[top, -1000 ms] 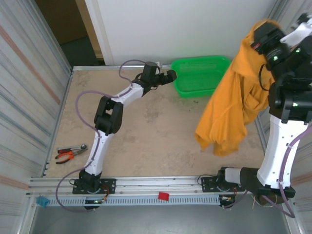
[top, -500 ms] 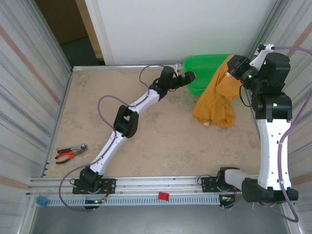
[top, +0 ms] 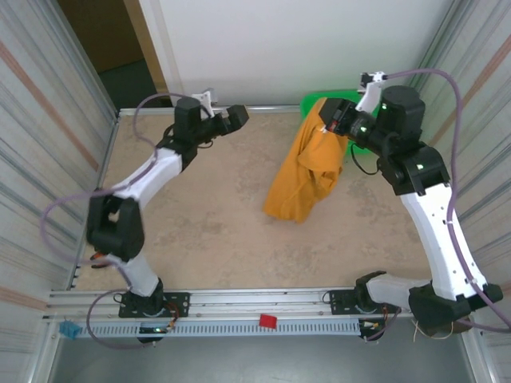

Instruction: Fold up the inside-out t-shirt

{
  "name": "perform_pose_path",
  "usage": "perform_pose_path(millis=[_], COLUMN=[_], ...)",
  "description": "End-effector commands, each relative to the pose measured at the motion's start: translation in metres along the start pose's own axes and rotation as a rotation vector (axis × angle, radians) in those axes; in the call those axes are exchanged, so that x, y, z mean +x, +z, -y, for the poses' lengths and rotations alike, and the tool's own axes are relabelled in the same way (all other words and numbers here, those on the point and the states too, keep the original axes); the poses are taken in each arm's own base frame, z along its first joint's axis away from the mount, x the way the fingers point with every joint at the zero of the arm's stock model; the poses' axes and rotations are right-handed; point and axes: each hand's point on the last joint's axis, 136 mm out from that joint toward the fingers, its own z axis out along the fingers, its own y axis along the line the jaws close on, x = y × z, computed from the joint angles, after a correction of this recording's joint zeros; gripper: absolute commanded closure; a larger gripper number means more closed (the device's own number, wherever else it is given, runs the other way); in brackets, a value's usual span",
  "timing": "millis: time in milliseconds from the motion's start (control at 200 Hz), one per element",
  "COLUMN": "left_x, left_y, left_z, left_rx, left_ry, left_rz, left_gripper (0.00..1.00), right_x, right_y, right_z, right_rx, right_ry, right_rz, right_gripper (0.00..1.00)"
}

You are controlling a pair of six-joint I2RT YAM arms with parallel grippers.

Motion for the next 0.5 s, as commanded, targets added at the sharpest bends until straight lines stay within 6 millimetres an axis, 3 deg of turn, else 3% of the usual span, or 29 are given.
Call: perform_pose_path(millis=[0,95,205,326,421,466,496], left_x=[0.067,0.1,0.123,0.132,0.127,0.124,0.122], left_y=[-0.026,-0.045,-0.048,-0.029,-0.008,0.001,0.008], left_z=[0.02,0.034,0.041,0.038,0.041,0.049,0.055], left_rx=[0.038,0.038,0.017,0.001,0.007,0.041,0.073], left_ry=[0.129,0.192,0.23,0.198,0.201,0.201,0.197], left_rz=[-0.103,-0.117,-0.106,-0.104,-0.095,-0.091,-0.093], left_gripper=[0.01,0.01,0.01,0.01,0.01,0.08,0.18], right_x=[0.001,0.009,0.017,0.024,0.028,0.03,0.03], right_y=[0.014,0.025,0.036,0.046,0.048,0.049,0.048], right_z=[-0.021,-0.027,-0.029,-0.032,-0.031,-0.028,-0.026], right_rx=[-0.065,-0.075,-0.081,-0.087,-0.081,-0.072,-0.062], right_ry=[-0.029,-0.036,-0.03,-0.023,-0.022,-0.022,-0.024], right_rz=[-0.001,-0.029,-0.052,-0.074,-0.084,-0.085,-0.083], right_gripper=[1.0,1.0,1.0,1.0,1.0,1.0,1.0])
